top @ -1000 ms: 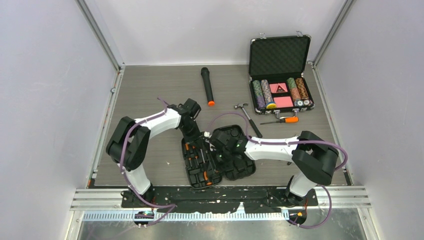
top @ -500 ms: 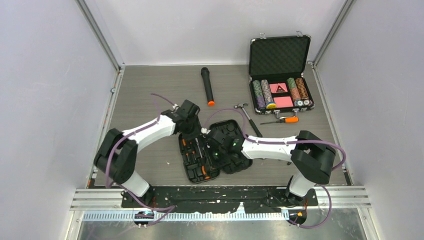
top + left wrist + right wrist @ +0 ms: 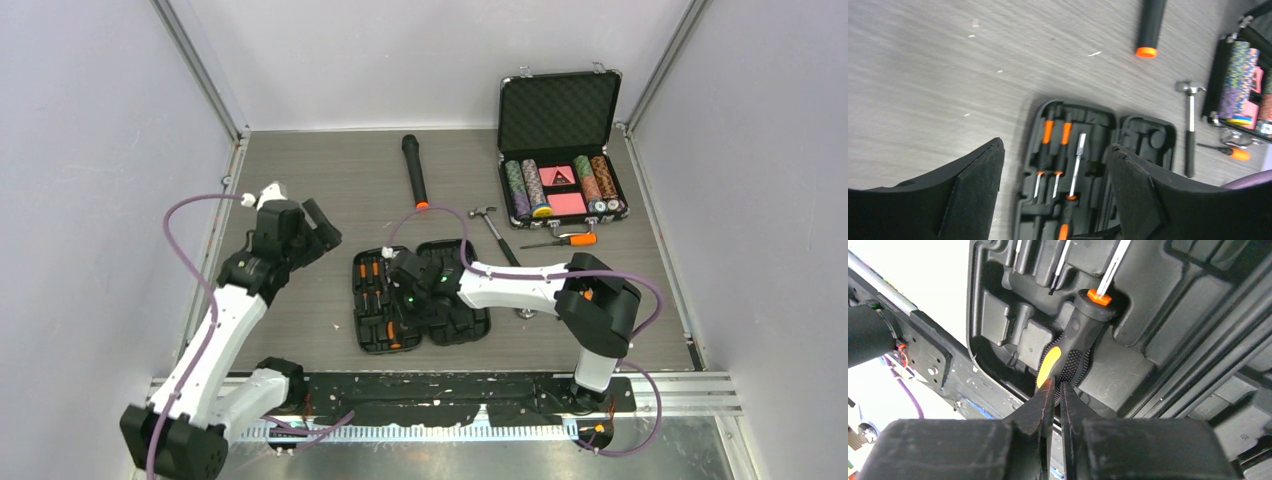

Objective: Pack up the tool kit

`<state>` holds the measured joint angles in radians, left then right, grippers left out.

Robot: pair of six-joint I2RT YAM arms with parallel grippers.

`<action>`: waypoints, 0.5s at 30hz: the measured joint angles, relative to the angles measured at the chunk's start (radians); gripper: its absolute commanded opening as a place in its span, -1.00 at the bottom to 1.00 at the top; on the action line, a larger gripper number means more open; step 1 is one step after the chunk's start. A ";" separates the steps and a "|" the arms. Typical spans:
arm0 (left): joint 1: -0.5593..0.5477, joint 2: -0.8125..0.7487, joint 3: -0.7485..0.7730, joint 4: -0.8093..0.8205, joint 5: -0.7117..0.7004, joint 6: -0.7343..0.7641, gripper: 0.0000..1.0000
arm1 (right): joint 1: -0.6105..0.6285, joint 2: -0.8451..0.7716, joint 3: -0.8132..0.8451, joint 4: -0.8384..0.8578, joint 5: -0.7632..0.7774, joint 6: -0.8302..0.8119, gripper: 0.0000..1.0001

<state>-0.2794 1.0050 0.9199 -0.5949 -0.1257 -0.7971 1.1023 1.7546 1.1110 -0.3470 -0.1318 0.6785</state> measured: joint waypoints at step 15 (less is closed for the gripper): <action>0.014 -0.534 -0.105 -0.089 -0.200 0.381 0.99 | -0.029 -0.161 0.097 -0.160 0.193 -0.117 0.53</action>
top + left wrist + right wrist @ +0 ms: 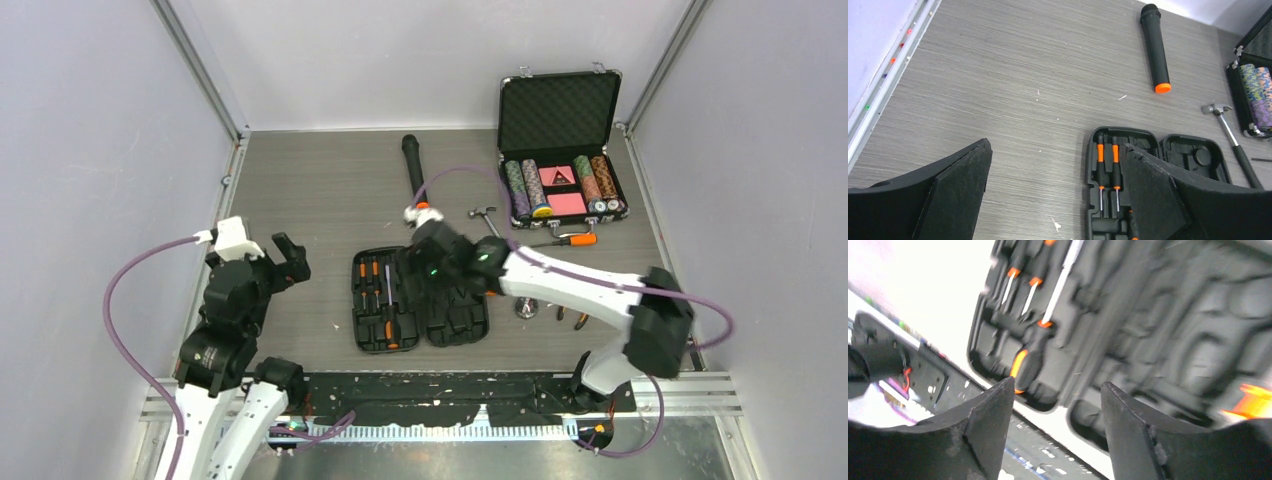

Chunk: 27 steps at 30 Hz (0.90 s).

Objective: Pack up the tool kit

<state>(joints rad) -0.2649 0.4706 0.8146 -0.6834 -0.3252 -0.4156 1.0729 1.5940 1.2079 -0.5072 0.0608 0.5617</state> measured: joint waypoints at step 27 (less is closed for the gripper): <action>-0.131 -0.192 -0.127 0.021 -0.214 0.086 0.99 | -1.032 -0.038 -0.108 -0.166 0.467 0.237 0.78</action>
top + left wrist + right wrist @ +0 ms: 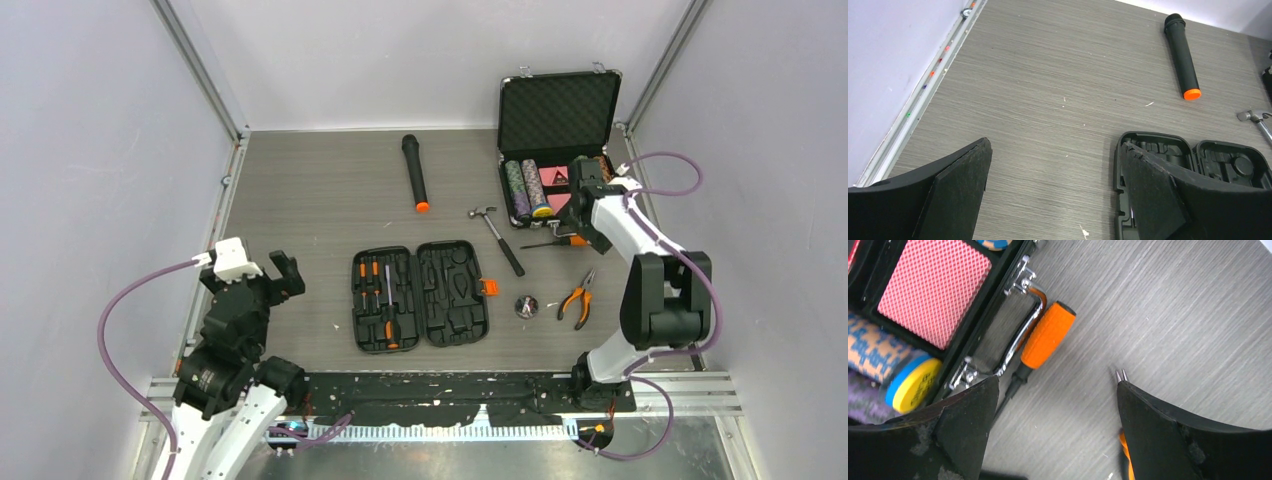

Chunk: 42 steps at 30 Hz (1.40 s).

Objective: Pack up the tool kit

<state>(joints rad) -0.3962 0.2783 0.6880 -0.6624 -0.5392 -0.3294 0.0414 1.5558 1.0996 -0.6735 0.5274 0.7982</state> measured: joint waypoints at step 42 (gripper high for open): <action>-0.026 -0.018 -0.019 0.008 -0.010 0.023 0.99 | -0.162 0.019 -0.092 0.151 -0.168 0.010 -0.89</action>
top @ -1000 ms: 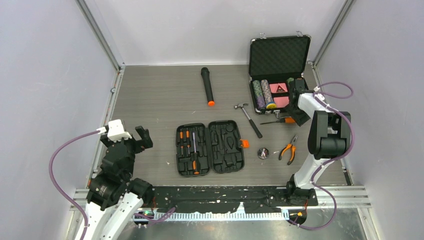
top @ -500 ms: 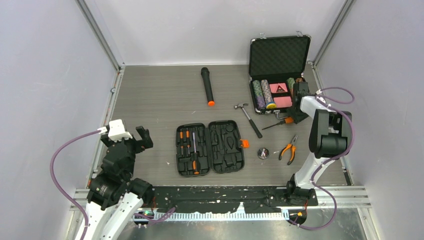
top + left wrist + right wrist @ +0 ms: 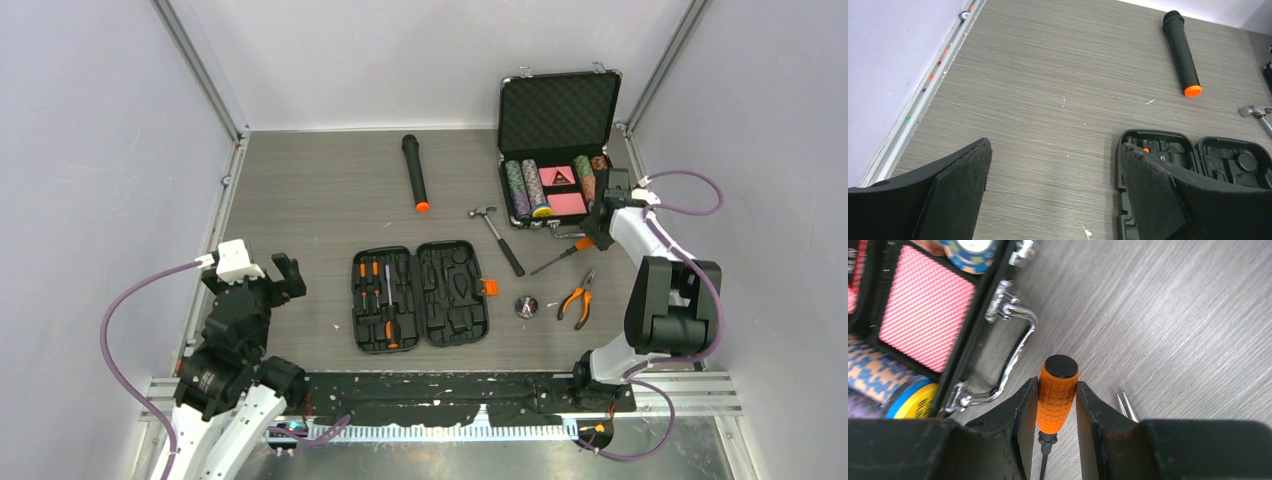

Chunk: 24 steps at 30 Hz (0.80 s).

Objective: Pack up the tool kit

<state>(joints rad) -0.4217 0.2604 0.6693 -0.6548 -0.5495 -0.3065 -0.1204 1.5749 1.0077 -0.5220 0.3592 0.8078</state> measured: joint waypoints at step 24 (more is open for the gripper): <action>0.000 -0.001 -0.001 0.000 0.000 0.000 0.99 | 0.000 0.026 0.027 0.051 -0.174 -0.267 -0.89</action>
<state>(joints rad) -0.4217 0.2592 0.6685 -0.6544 -0.5495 -0.3065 -0.1200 1.6009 1.0348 -0.4709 0.1856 0.5404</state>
